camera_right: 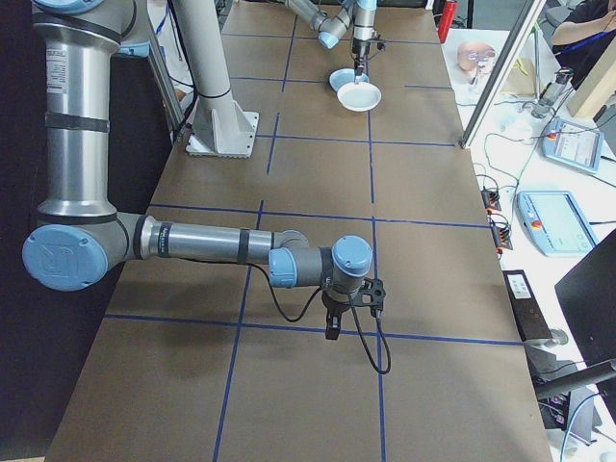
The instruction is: Stack plate in center
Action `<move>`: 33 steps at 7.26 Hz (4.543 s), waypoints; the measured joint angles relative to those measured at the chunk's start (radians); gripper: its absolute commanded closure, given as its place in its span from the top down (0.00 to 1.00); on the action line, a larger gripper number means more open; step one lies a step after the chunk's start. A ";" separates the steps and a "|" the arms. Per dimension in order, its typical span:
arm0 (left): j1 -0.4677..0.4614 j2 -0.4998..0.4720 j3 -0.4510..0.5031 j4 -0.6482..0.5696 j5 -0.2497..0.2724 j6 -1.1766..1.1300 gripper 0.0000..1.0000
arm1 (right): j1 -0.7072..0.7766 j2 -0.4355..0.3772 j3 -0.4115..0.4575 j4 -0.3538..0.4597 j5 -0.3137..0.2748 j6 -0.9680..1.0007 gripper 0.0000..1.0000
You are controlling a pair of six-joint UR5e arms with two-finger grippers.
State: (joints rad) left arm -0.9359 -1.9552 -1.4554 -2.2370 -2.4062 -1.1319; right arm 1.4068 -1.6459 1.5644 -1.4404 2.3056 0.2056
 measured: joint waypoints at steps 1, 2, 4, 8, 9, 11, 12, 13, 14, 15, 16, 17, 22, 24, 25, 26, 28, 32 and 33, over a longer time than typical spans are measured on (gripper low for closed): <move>-0.061 0.061 -0.016 0.000 -0.044 0.063 0.00 | 0.000 0.000 0.000 0.000 0.000 0.000 1.00; -0.107 0.111 -0.022 0.001 -0.079 0.120 0.00 | 0.000 0.000 0.000 0.000 0.000 0.000 1.00; -0.134 0.152 -0.018 0.005 -0.094 0.175 0.00 | 0.000 0.000 0.000 0.000 0.000 0.000 1.00; -0.090 0.144 0.015 0.013 -0.065 0.186 0.00 | 0.000 0.000 -0.001 0.000 0.000 0.000 1.00; -0.079 0.143 0.018 0.014 -0.055 0.186 0.00 | 0.000 0.000 -0.001 0.000 0.000 0.000 1.00; -0.078 0.146 0.011 0.013 -0.048 0.187 0.00 | 0.000 0.000 0.000 0.000 0.000 0.000 1.00; -0.080 0.150 0.006 0.013 -0.047 0.187 0.00 | 0.000 0.000 0.000 0.000 0.000 0.000 1.00; -0.081 0.155 0.003 0.013 -0.047 0.188 0.00 | 0.000 0.000 0.000 0.000 0.000 0.000 1.00; -0.081 0.165 -0.001 0.012 -0.047 0.188 0.00 | 0.000 0.000 0.000 0.000 0.000 0.000 1.00; -0.082 0.180 -0.008 0.012 -0.047 0.188 0.00 | 0.000 0.000 0.000 0.000 0.000 0.000 1.00; -0.082 0.190 -0.014 0.012 -0.047 0.188 0.00 | 0.000 0.000 0.000 0.000 0.000 0.000 1.00; -0.082 0.197 -0.018 0.013 -0.047 0.188 0.00 | 0.000 0.000 0.000 0.000 0.000 0.000 1.00; -0.078 0.201 -0.018 0.014 -0.046 0.187 1.00 | 0.000 0.000 0.000 0.000 0.000 0.000 1.00; -0.095 0.214 -0.018 0.015 -0.045 0.212 1.00 | 0.000 0.000 0.000 0.000 0.000 0.000 1.00; -0.128 0.243 -0.018 0.025 -0.044 0.272 1.00 | 0.000 0.000 0.000 0.000 0.000 0.000 1.00; -0.181 0.278 -0.015 0.058 -0.045 0.372 1.00 | 0.000 0.000 0.000 0.000 0.000 0.000 1.00; -0.324 0.326 -0.001 0.208 -0.043 0.666 1.00 | 0.000 0.000 0.000 0.000 0.000 0.000 1.00; -0.609 0.340 0.019 0.502 0.043 1.150 1.00 | 0.000 0.000 -0.001 0.000 0.000 0.000 1.00; -0.668 0.339 0.018 0.554 0.046 1.196 1.00 | 0.000 0.000 -0.001 0.000 0.000 0.000 1.00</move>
State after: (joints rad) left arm -1.6036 -1.6162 -1.4376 -1.6827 -2.3604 0.0641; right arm 1.4071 -1.6460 1.5637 -1.4404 2.3056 0.2056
